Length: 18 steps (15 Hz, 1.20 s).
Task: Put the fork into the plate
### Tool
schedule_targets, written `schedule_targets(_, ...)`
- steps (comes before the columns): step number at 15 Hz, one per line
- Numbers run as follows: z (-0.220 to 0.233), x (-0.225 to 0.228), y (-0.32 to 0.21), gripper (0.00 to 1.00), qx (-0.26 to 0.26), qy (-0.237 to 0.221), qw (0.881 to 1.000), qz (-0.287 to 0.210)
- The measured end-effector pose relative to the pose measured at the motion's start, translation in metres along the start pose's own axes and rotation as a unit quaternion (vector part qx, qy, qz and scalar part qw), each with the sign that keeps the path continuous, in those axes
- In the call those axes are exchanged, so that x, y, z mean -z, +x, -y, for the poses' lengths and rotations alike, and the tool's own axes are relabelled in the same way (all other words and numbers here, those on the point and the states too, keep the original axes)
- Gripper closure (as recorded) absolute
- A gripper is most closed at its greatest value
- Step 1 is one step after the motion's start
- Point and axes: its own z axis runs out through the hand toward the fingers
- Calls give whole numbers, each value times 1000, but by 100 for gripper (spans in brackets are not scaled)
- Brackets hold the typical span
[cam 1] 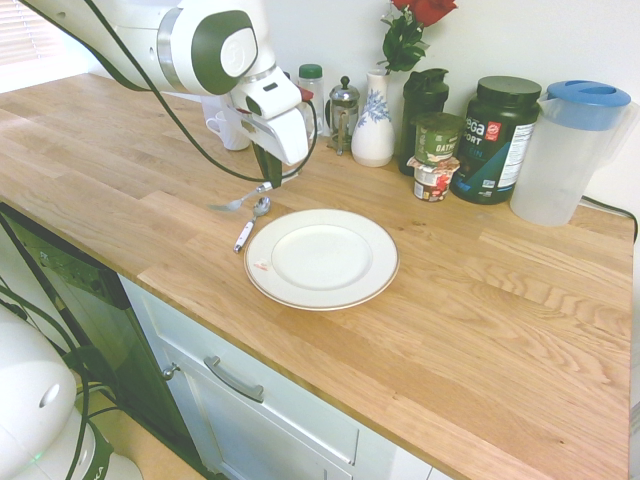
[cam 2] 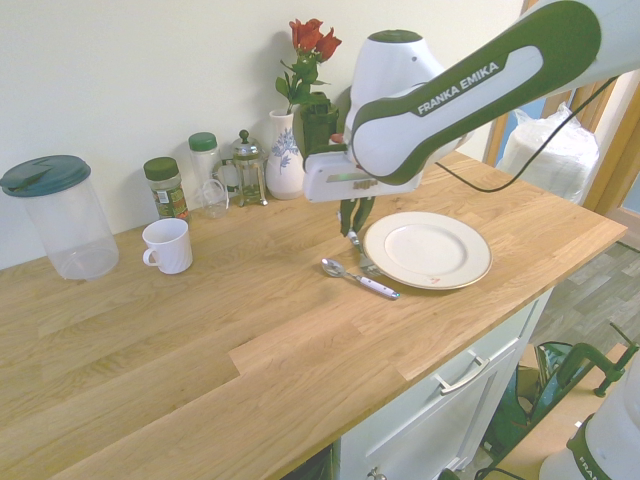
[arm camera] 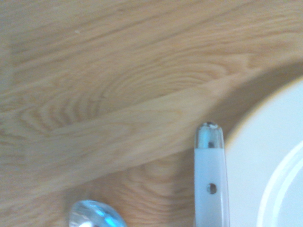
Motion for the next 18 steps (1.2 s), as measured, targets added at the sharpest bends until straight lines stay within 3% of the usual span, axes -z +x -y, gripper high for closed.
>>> schedule_targets(8, -88, -21, 35, 100, -36, -30, 999, 4)
schedule_targets(15, -96, -45, 50, 100, -44, -35, 998, 17)
schedule_targets(16, -95, -47, 51, 0, -44, -32, 998, 17)
schedule_targets(18, -96, -48, 54, 0, -49, -29, 998, 22)
